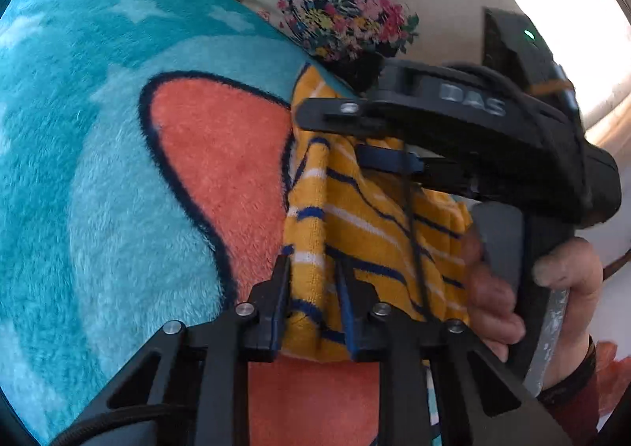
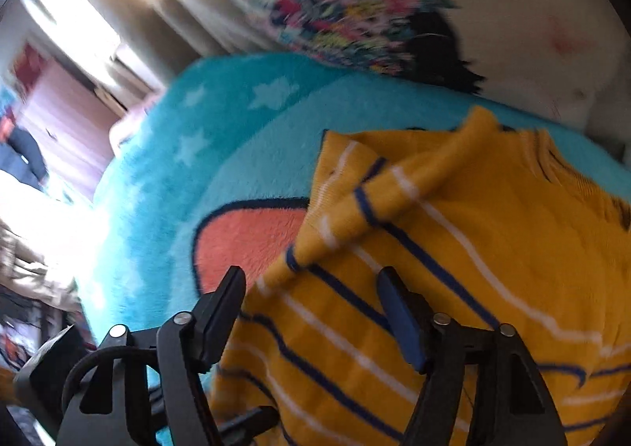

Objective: Fold small clothes

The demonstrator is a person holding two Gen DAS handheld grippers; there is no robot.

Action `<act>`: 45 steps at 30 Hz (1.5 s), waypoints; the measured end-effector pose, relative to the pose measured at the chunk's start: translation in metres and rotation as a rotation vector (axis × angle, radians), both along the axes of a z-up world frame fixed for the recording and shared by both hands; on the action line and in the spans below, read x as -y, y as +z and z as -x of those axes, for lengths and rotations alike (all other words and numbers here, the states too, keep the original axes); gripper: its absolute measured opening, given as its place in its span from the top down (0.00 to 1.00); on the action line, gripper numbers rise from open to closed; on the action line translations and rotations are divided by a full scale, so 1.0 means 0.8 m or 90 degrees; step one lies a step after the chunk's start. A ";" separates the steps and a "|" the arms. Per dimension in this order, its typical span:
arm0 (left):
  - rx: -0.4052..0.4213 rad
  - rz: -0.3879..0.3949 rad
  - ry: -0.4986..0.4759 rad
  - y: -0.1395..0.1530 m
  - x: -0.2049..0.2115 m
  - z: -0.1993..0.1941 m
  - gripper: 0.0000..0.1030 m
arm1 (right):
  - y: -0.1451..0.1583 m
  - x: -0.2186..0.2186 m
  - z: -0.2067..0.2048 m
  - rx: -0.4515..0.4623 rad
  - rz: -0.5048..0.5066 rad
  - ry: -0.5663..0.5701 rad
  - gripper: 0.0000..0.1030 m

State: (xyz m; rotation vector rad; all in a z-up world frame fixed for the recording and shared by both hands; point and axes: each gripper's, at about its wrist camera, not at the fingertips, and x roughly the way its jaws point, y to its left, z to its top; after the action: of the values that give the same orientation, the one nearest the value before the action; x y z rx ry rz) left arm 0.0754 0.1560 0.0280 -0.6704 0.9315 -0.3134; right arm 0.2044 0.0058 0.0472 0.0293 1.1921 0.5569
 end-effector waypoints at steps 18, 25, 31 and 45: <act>0.063 0.006 -0.005 0.063 0.050 0.041 0.90 | 0.021 -0.017 0.045 0.170 0.178 0.049 0.83; 0.129 0.019 -0.085 0.114 0.105 0.081 0.61 | 0.079 0.104 0.070 0.202 0.024 -0.067 0.85; 0.120 -0.037 -0.116 0.110 0.162 0.073 0.50 | 0.083 0.245 0.092 0.187 -0.046 -0.189 0.85; 0.020 -0.093 -0.176 0.054 0.259 0.017 0.47 | -0.004 0.404 0.107 0.110 -0.094 -0.323 0.80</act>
State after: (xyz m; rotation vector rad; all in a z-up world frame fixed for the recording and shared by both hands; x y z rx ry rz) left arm 0.0621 -0.0510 0.0712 -0.4015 1.0075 -0.4949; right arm 0.1189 -0.3178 0.0441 0.3910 0.9253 0.1928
